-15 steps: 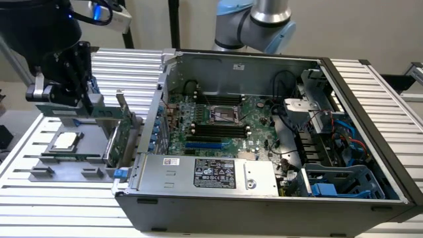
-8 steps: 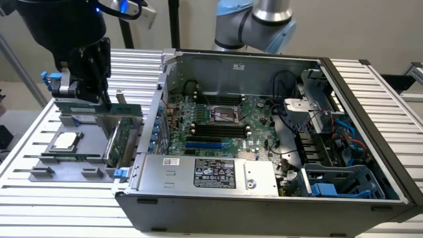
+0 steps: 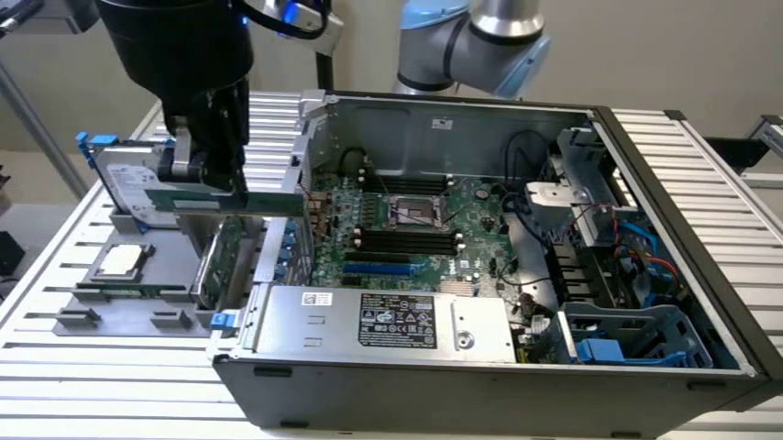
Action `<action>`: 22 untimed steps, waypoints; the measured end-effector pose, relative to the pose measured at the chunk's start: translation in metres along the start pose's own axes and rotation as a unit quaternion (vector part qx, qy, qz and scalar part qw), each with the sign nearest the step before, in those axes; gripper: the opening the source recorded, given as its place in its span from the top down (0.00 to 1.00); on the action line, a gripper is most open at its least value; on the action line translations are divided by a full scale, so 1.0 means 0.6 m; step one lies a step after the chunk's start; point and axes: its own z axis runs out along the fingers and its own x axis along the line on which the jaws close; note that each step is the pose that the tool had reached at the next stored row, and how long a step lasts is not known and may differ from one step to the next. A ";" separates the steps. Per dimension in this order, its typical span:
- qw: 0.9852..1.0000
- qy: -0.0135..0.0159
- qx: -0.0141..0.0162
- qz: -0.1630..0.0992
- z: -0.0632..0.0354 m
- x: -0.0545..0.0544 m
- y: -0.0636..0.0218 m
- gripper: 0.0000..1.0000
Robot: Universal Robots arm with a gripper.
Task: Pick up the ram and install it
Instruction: 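Pick up the ram and move it above insertion slot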
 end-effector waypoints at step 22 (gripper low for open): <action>1.000 0.000 0.000 0.000 0.014 -0.012 -0.167 1.00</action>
